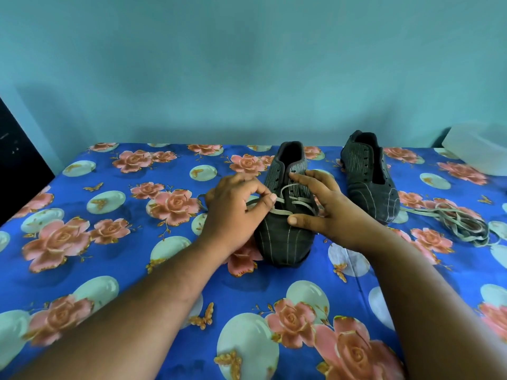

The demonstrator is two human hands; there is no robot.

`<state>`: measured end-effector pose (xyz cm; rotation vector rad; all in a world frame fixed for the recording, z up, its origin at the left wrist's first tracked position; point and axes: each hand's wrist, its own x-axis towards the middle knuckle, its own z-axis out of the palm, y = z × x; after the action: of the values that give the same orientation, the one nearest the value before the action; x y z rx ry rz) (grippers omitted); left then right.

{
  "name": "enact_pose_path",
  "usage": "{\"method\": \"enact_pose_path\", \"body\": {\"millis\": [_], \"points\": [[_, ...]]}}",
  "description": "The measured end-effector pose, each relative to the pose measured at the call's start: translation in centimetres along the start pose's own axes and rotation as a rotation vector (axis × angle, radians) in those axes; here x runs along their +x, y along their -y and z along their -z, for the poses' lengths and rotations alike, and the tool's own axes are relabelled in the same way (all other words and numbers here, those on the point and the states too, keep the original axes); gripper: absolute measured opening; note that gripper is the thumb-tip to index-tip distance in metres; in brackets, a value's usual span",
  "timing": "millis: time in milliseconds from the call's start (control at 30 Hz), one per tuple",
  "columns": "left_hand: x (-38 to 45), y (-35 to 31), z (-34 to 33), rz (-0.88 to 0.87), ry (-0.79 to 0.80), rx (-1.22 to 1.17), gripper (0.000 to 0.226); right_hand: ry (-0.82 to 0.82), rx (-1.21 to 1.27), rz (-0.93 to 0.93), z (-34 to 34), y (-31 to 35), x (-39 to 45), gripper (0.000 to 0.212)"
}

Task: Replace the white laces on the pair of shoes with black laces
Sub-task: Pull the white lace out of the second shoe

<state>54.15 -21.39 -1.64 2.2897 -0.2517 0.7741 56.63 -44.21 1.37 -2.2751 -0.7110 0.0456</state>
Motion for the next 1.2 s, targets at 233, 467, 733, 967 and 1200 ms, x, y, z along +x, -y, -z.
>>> {"method": "enact_pose_path", "body": {"millis": [233,467,733,967,1200], "points": [[1.9,3.7,1.7,0.275,-0.285,-0.141,0.043,0.004,0.029,-0.011,0.0,0.2,0.0,0.089],[1.1,1.6,1.3,0.107,-0.198,0.039,0.046,0.005,0.008,-0.019,0.0,0.1,0.1,0.089],[0.4,0.4,0.6,0.029,-0.024,-0.045,0.032,0.006,0.015,-0.019,0.0,0.3,-0.1,0.088],[1.4,2.4,1.9,0.348,-0.167,-0.254,0.015,-0.009,0.009,-0.032,0.1,0.7,-0.1,0.09],[1.0,2.0,1.7,0.221,0.016,-0.188,0.077,-0.215,-0.145,0.156,-0.3,1.5,0.0,0.054]]}}
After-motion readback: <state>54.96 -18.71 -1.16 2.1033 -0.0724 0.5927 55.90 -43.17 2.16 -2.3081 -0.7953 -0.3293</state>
